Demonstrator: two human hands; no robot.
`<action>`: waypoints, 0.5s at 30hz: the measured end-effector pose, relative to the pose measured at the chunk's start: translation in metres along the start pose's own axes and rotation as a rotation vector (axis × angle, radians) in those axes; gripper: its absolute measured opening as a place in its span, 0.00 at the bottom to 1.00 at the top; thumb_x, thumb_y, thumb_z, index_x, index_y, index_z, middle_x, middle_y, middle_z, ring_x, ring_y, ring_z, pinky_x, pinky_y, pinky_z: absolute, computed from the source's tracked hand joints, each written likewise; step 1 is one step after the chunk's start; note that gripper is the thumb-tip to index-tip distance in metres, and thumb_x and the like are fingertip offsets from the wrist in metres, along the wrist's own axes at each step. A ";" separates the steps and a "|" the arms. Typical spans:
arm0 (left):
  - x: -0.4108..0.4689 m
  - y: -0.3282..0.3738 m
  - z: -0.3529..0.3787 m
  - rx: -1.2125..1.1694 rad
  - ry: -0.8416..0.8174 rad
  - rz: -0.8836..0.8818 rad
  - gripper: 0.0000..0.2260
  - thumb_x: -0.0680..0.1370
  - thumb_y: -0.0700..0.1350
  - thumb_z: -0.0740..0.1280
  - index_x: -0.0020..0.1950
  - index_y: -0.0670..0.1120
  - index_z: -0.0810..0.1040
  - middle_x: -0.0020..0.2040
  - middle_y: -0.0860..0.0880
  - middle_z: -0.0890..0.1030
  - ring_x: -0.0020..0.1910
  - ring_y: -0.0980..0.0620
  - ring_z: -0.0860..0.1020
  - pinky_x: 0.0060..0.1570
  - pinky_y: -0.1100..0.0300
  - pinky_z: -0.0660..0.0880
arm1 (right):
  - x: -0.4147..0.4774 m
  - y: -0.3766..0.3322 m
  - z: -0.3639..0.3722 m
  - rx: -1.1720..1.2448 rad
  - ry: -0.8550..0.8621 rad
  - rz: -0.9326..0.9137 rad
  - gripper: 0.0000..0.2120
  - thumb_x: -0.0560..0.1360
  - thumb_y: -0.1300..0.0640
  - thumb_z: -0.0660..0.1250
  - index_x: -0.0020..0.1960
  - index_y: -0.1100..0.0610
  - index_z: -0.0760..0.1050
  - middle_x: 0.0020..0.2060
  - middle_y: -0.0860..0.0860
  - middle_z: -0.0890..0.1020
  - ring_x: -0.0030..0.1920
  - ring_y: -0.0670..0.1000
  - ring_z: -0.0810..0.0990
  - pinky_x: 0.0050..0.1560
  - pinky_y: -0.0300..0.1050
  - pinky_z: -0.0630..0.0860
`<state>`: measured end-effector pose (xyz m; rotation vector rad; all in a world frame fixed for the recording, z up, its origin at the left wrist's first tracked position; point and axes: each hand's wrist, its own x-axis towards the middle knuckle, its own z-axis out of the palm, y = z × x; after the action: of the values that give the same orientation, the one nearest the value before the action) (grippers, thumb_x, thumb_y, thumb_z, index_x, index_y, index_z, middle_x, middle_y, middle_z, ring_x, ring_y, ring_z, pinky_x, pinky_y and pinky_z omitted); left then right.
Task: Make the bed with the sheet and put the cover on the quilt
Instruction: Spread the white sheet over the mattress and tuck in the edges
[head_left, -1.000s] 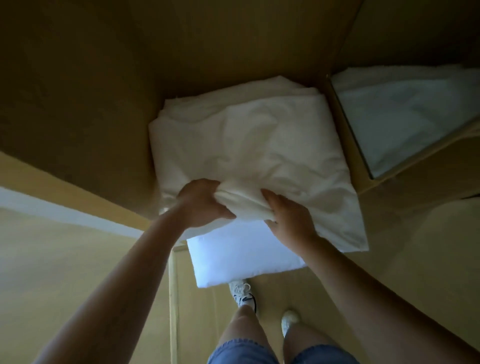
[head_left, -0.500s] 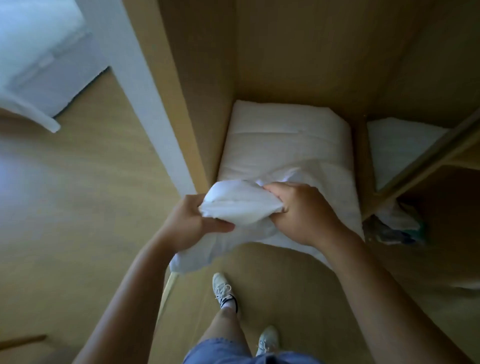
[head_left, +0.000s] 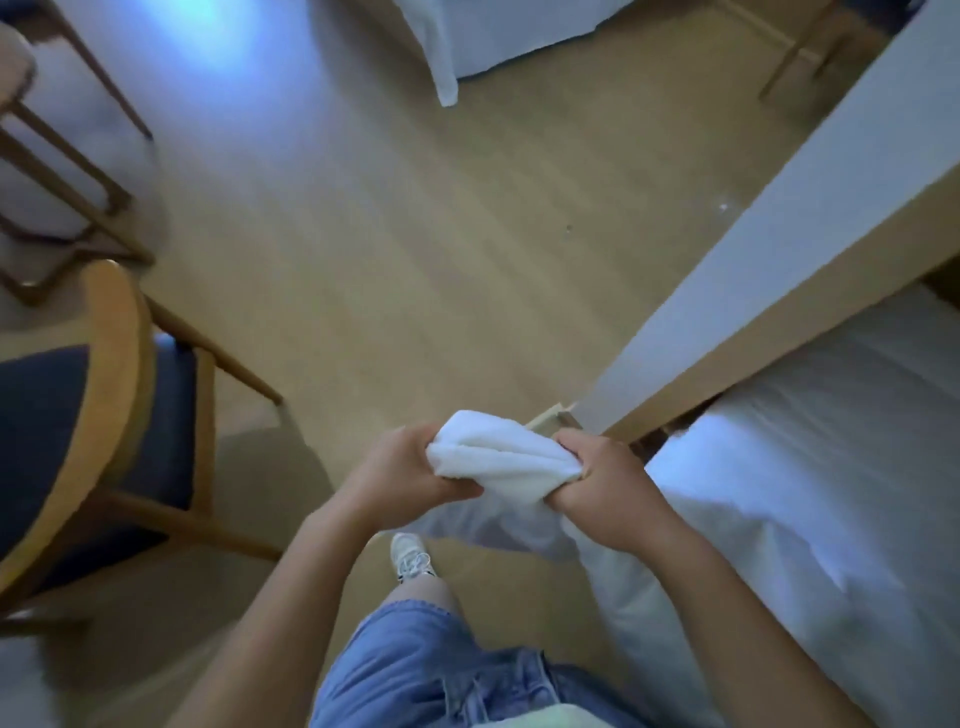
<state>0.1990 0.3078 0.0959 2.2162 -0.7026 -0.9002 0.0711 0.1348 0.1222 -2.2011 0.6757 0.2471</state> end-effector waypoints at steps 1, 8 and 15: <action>0.004 -0.015 -0.017 0.014 0.040 -0.028 0.19 0.62 0.60 0.73 0.46 0.52 0.78 0.40 0.55 0.82 0.41 0.56 0.78 0.42 0.58 0.75 | 0.017 -0.017 0.011 -0.019 -0.024 -0.018 0.02 0.68 0.61 0.64 0.38 0.58 0.71 0.30 0.52 0.75 0.35 0.55 0.73 0.34 0.46 0.66; 0.027 -0.078 -0.100 0.234 0.540 -0.102 0.43 0.58 0.72 0.59 0.64 0.47 0.74 0.62 0.50 0.77 0.64 0.46 0.72 0.65 0.43 0.61 | 0.100 -0.099 0.057 -0.100 -0.112 -0.063 0.04 0.66 0.59 0.63 0.40 0.58 0.74 0.29 0.51 0.76 0.34 0.53 0.73 0.33 0.45 0.67; 0.079 -0.099 -0.146 0.458 0.250 -0.260 0.41 0.67 0.69 0.61 0.76 0.53 0.54 0.72 0.50 0.65 0.74 0.48 0.56 0.68 0.35 0.48 | 0.187 -0.120 0.063 -0.063 -0.222 -0.054 0.07 0.64 0.55 0.68 0.42 0.52 0.79 0.36 0.49 0.82 0.41 0.53 0.80 0.42 0.51 0.76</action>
<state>0.3799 0.3710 0.0747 2.8181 -0.5479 -0.6025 0.2957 0.1739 0.0871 -2.2069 0.4909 0.4821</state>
